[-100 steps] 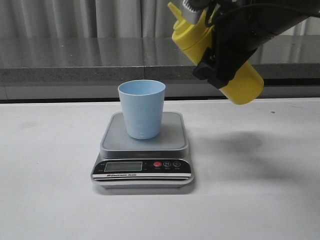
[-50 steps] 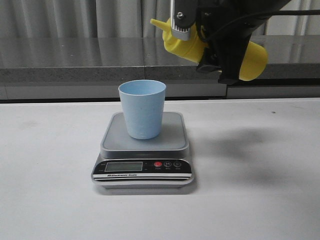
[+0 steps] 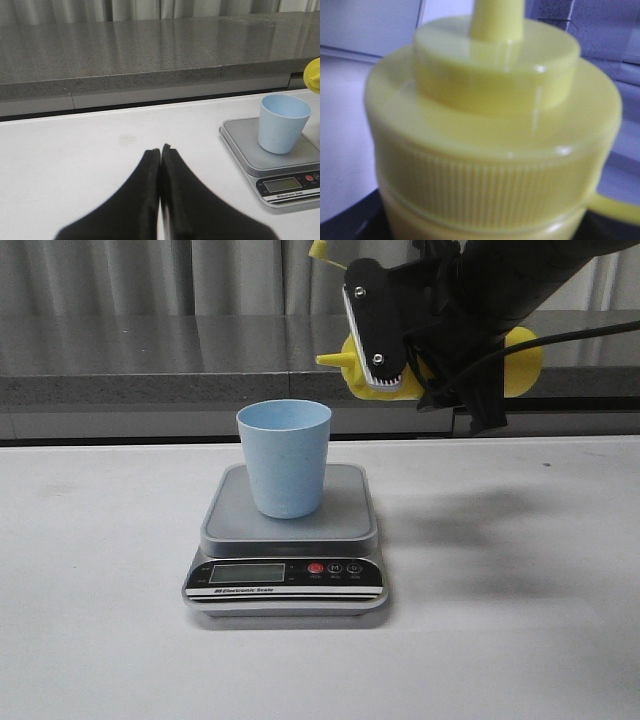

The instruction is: Pour seasoning into cup on scale with both arms

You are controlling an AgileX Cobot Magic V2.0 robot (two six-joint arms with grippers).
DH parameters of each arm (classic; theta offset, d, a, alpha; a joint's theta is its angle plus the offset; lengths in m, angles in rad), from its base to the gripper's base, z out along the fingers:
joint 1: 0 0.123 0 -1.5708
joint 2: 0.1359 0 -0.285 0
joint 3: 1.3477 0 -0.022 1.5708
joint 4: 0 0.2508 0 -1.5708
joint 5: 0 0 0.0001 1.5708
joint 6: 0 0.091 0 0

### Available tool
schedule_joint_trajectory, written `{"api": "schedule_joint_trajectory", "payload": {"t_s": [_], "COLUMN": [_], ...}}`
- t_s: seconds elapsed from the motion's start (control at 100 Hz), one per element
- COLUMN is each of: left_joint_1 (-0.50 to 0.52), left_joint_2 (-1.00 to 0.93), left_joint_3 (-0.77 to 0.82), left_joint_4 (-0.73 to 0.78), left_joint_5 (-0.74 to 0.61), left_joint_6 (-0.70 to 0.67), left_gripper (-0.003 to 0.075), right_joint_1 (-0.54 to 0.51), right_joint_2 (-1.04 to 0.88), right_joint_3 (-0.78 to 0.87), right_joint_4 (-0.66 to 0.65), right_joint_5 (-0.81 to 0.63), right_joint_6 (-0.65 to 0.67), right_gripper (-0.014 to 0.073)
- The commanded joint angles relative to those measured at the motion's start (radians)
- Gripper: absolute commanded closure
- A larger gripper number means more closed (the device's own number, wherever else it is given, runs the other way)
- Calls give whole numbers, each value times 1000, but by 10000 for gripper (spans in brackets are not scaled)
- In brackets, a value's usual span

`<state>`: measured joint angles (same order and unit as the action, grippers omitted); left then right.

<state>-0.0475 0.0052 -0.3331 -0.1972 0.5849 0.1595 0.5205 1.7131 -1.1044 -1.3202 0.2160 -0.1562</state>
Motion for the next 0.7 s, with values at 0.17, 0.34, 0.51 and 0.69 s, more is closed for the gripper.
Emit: {"api": "schedule_joint_trajectory", "payload": {"t_s": [0.17, 0.34, 0.51, 0.69], "left_joint_1": [0, 0, 0, 0], "left_joint_2": [13, 13, 13, 13], "left_joint_3": [-26, -26, -26, -26], "left_joint_4": [-17, -17, -17, -17], "left_joint_5": [-75, -75, -75, -75], "left_joint_6": [-1, -1, -1, -1], "left_gripper": [740, 740, 740, 740], "right_joint_1": [26, 44, 55, 55], "right_joint_2": [-27, 0, 6, 6], "right_joint_3": [-45, -45, -45, -45], "right_joint_4": [-143, -171, -222, -257], "right_joint_5": [27, 65, 87, 106], "right_joint_6": [-4, -4, -4, -3], "right_gripper": [233, 233, 233, 233]}}
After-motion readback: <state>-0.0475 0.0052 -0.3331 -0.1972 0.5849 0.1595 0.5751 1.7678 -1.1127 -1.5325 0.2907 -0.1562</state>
